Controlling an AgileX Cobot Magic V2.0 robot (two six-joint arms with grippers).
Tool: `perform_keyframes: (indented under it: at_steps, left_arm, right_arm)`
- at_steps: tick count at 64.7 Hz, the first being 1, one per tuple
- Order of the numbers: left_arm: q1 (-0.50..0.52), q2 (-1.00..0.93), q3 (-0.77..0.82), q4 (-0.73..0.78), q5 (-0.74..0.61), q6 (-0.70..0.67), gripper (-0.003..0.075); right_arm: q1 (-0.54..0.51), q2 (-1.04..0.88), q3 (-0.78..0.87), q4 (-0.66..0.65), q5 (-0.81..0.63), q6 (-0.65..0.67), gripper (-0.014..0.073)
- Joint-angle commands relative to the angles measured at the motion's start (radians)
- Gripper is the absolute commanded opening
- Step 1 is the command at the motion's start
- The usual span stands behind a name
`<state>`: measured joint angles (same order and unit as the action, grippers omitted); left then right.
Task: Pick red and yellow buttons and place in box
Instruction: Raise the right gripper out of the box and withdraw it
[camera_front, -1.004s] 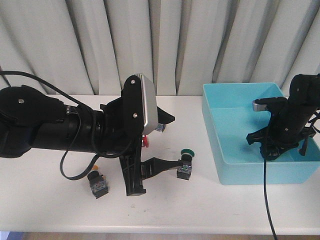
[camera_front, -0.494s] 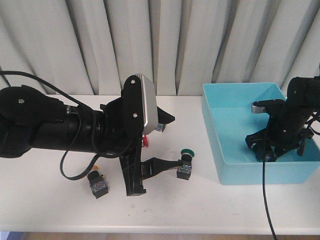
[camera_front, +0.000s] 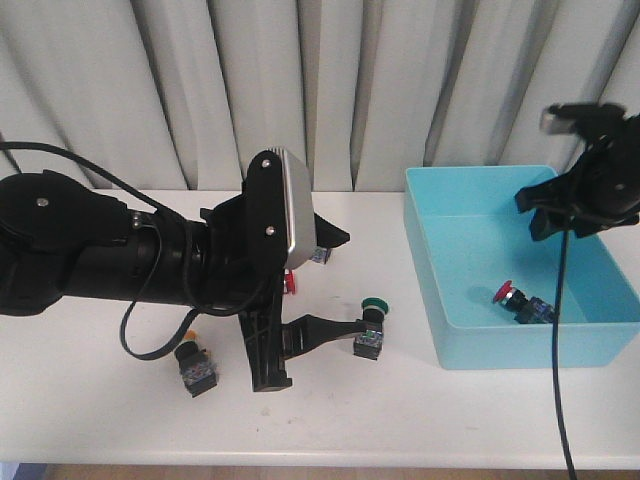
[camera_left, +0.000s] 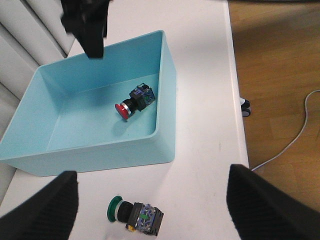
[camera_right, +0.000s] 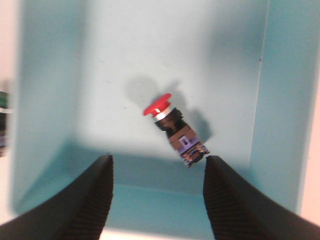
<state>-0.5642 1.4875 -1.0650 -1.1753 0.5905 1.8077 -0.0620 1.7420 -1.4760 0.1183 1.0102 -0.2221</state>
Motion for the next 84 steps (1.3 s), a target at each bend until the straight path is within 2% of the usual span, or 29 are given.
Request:
perform_keyframes:
  at_steps: [1,10,23,33,46,47,57,63,73,79,84]
  left_arm:
    - [-0.003,-0.037,-0.021,-0.052,-0.013,-0.01,0.0586]
    - [-0.003,-0.037,-0.021,-0.052,-0.013,-0.01,0.0586]
    - [-0.003,-0.037,-0.021,-0.052,-0.013,-0.01,0.0586]
    - [-0.003,-0.037,-0.021,-0.052,-0.013,-0.01,0.0586]
    - [-0.003,-0.037,-0.021,-0.054,0.016,-0.011,0.0586]
    - [-0.003,-0.037,-0.021,-0.057,0.059,-0.011,0.0586]
    - [-0.003,-0.037,-0.021,-0.06,0.113,-0.011,0.0586]
    - [-0.003,-0.037,-0.021,-0.06,0.146,-0.011,0.0586]
    - [-0.003,-0.037,-0.021,-0.06,0.198,-0.018,0.0586]
    - [-0.003,-0.037,-0.021,-0.058,0.156,-0.121,0.0586]
    - [0.002,-0.037,-0.023,-0.008,0.024,-0.281,0.0586]
  right_arm:
    - [-0.002,-0.18,0.064,0.073,-0.046,-0.048,0.0412]
    - [-0.002,-0.395,0.253,0.106,-0.16,-0.109,0.0412]
    - [-0.002,-0.65,0.46,0.106,-0.172,-0.117,0.0412]
    - [-0.002,-0.78,0.616,0.1,-0.181,-0.118,0.0412]
    - [-0.002,-0.85,0.756,0.108,-0.187,-0.122,0.0412]
    - [0.068,-0.857,0.778,0.088,-0.207,-0.13,0.0412]
    - [0.212,-0.857,0.778,-0.084,-0.222,0.007,0.0412]
    - [0.252,-0.857,0.778,-0.184,-0.231,0.097,0.0412]
    - [0.265,-0.857,0.778,-0.195,-0.247,0.123,0.0412]
    - [0.265,-0.857,0.778,-0.189,-0.251,0.123,0.0412]
    - [0.265,-0.857,0.778,-0.189,-0.242,0.123,0.0412]
